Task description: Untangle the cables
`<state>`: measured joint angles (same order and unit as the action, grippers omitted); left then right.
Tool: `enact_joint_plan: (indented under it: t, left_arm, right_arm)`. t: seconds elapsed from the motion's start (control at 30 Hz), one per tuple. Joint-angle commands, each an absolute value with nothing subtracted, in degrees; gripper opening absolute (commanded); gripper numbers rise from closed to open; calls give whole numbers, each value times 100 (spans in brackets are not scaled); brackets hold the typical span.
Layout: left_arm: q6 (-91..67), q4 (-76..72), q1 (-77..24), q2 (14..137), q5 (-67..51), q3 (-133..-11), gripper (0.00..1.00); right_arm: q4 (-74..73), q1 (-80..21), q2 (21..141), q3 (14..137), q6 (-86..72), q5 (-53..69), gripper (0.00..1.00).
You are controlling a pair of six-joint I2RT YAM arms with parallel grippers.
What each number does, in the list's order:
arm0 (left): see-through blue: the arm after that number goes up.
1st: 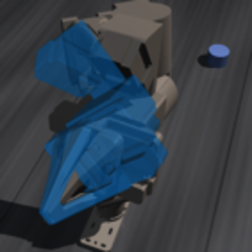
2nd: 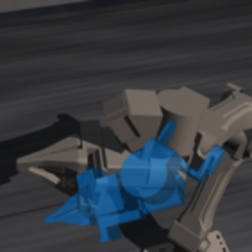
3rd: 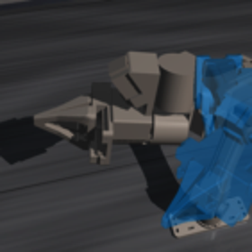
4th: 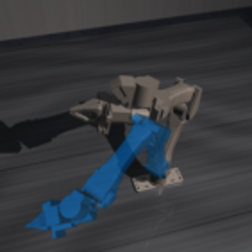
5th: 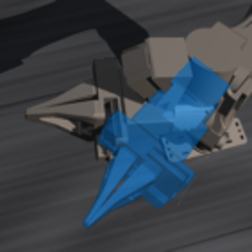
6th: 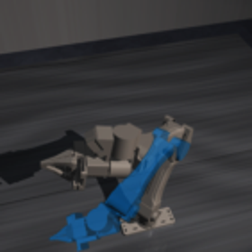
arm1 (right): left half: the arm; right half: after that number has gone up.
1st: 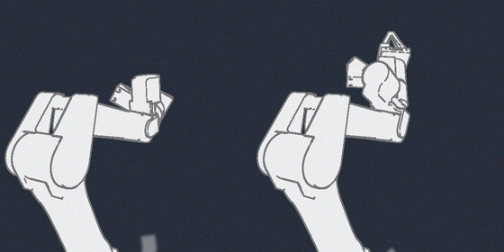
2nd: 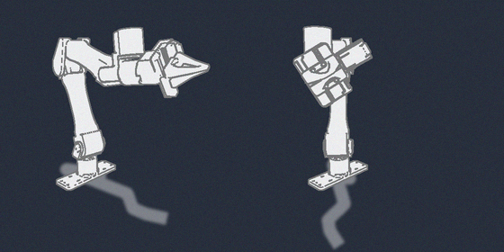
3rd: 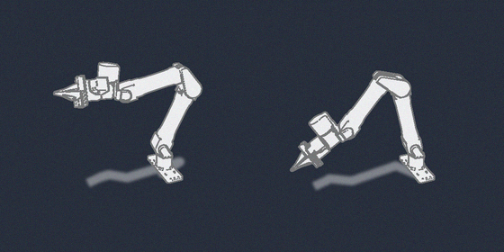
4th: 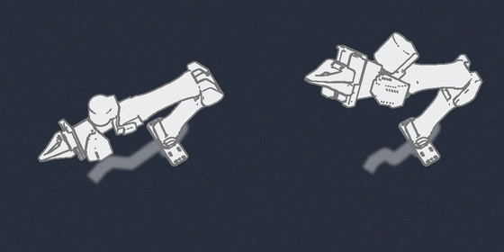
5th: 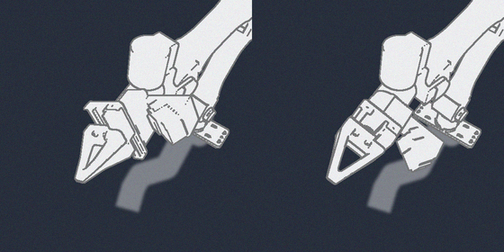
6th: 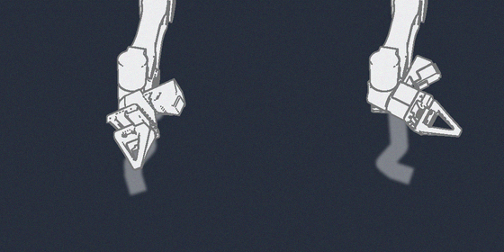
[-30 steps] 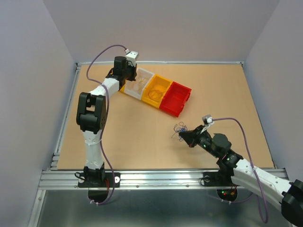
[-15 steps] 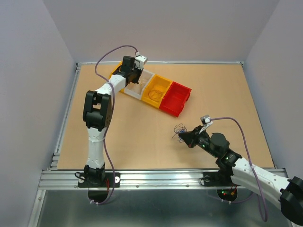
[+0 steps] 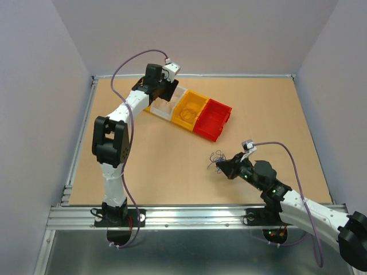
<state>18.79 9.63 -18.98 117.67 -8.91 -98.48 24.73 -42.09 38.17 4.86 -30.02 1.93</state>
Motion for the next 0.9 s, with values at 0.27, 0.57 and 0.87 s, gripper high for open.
enact_joint_plan:
  t: [0.27,0.57,0.87]
  left_arm:
    - [1969,239,-2135,8757,-1405,-8029,96]
    - [2232,-975,-3172,7576,-2601,-5503,96]
    - [2874,-642,-3568,8278,-2839,-5361,96]
  right_arm:
    - [3373,-4254,5015,1124,-2813,1586,10]
    - [3718,-4658,6224,1618,-2610,1891,77]
    - [2585,-4650,5256,1406,-2786,414,68]
